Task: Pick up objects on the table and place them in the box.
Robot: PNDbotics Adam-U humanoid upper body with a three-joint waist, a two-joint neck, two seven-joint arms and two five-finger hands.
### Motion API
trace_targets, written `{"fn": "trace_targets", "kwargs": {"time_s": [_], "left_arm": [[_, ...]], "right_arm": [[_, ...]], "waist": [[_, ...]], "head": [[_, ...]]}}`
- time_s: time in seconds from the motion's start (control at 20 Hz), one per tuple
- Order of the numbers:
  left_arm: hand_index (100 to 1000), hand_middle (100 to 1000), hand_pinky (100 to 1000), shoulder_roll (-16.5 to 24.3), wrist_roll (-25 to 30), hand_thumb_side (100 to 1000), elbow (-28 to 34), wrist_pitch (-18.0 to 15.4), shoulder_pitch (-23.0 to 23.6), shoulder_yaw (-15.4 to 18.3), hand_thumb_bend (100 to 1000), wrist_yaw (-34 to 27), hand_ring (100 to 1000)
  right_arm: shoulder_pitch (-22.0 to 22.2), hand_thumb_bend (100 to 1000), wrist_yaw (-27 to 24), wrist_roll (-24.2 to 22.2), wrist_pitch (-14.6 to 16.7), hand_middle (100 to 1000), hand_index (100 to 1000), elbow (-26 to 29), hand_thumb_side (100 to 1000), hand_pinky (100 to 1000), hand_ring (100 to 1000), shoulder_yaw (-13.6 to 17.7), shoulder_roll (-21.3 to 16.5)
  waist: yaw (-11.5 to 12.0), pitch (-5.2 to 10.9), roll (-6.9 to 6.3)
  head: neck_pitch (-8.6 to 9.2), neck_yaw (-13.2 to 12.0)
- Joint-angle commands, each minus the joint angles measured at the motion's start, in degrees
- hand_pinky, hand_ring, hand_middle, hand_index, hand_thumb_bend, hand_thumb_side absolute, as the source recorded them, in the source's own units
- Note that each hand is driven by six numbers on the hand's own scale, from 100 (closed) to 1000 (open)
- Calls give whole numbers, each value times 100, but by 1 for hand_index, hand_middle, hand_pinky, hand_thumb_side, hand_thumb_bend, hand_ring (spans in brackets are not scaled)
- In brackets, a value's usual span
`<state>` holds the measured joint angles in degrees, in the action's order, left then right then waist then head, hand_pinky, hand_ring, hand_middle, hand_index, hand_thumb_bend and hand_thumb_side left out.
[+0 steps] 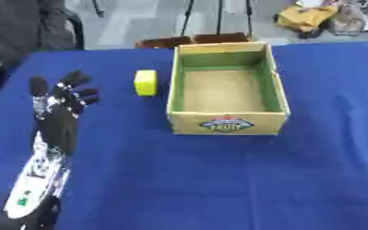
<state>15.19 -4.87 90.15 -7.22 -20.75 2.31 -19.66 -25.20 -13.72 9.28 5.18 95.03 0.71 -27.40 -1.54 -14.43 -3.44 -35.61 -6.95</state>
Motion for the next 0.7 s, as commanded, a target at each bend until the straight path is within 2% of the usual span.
{"fn": "trace_targets", "kwargs": {"time_s": [0.05, 0.55, 0.7], "left_arm": [[842, 742, 718, 127, -12, 917, 109, 4, -50, 8, 920, 5, 686], [841, 742, 718, 153, -1, 887, 109, 17, -72, 1, 913, 21, 685], [840, 742, 718, 244, 24, 834, 104, 46, -136, -11, 889, 79, 686]], "right_arm": [[-57, 300, -29, 6, 7, 810, 908, 69, 841, 806, 766, 57, -101], [-62, 300, -28, 0, 4, 810, 908, 67, 841, 806, 766, 51, -105], [-62, 300, -28, -4, 2, 810, 908, 66, 841, 806, 766, 45, -107]], "waist": [[8, 115, 16], [-19, 111, 12], [-25, 118, 4]], "head": [[78, -8], [78, -5], [81, 0]]}}
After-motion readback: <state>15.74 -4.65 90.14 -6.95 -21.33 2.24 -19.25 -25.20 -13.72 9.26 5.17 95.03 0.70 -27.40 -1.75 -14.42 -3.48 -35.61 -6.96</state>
